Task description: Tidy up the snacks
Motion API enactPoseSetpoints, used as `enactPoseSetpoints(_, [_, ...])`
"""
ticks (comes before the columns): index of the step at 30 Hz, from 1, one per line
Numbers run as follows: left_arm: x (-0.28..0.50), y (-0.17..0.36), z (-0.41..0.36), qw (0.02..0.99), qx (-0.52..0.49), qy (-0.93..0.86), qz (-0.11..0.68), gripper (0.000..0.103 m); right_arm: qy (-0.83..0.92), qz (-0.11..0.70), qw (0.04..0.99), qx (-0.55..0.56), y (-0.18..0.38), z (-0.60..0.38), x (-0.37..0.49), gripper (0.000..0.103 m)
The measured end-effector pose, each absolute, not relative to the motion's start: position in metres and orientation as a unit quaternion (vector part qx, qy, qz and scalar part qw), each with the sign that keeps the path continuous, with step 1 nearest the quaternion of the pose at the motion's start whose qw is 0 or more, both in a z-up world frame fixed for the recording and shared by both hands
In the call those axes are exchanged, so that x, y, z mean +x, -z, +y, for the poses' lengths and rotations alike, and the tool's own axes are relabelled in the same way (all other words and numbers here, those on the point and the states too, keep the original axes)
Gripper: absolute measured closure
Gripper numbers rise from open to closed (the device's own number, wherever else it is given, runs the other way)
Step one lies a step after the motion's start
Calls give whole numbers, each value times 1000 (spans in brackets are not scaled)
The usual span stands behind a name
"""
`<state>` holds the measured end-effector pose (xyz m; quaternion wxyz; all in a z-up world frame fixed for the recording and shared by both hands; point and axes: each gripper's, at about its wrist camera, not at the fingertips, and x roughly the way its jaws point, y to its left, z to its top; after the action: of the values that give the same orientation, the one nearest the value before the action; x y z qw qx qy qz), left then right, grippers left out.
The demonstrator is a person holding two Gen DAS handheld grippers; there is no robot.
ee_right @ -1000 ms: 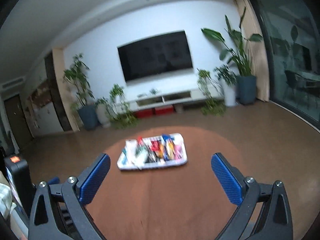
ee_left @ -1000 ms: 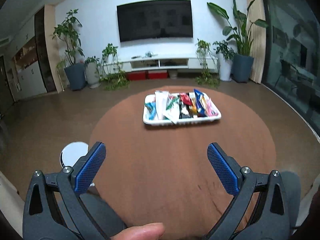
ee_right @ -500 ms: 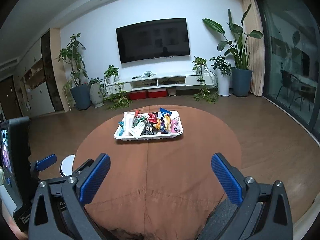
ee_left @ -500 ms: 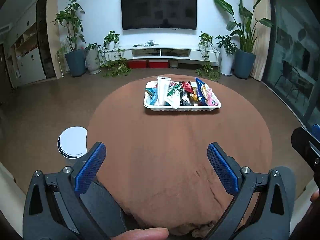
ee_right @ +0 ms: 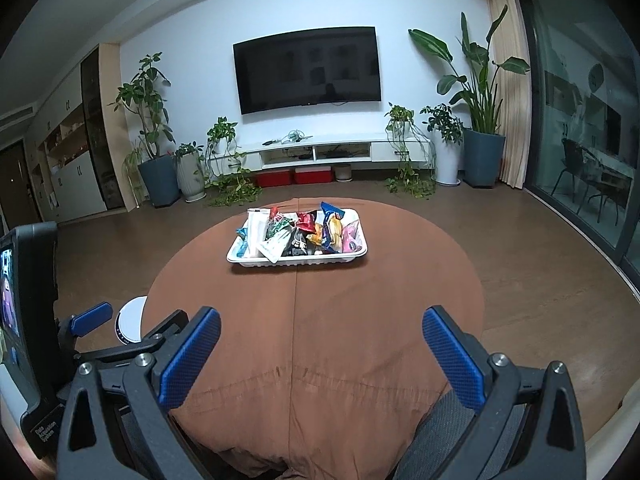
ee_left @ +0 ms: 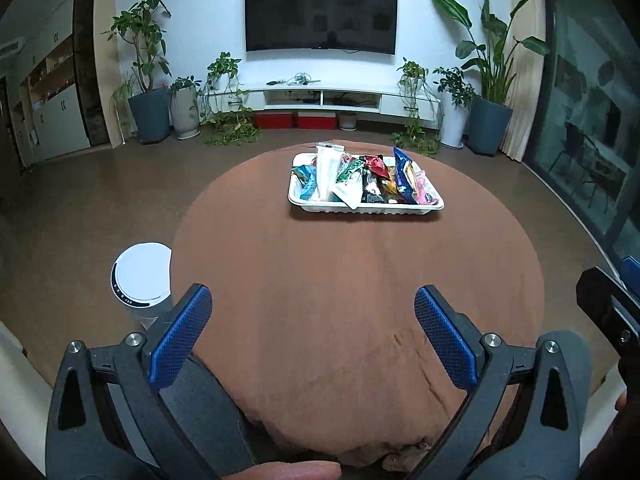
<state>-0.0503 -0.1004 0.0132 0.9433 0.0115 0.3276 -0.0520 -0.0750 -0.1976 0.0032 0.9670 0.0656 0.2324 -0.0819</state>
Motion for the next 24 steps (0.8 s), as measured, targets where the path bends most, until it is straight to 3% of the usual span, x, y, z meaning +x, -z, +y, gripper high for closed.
enactPoseSetpoints(24, [-46,-10,-102,942,12,54,331,0,80,241,965,59,3,-196,-74,0])
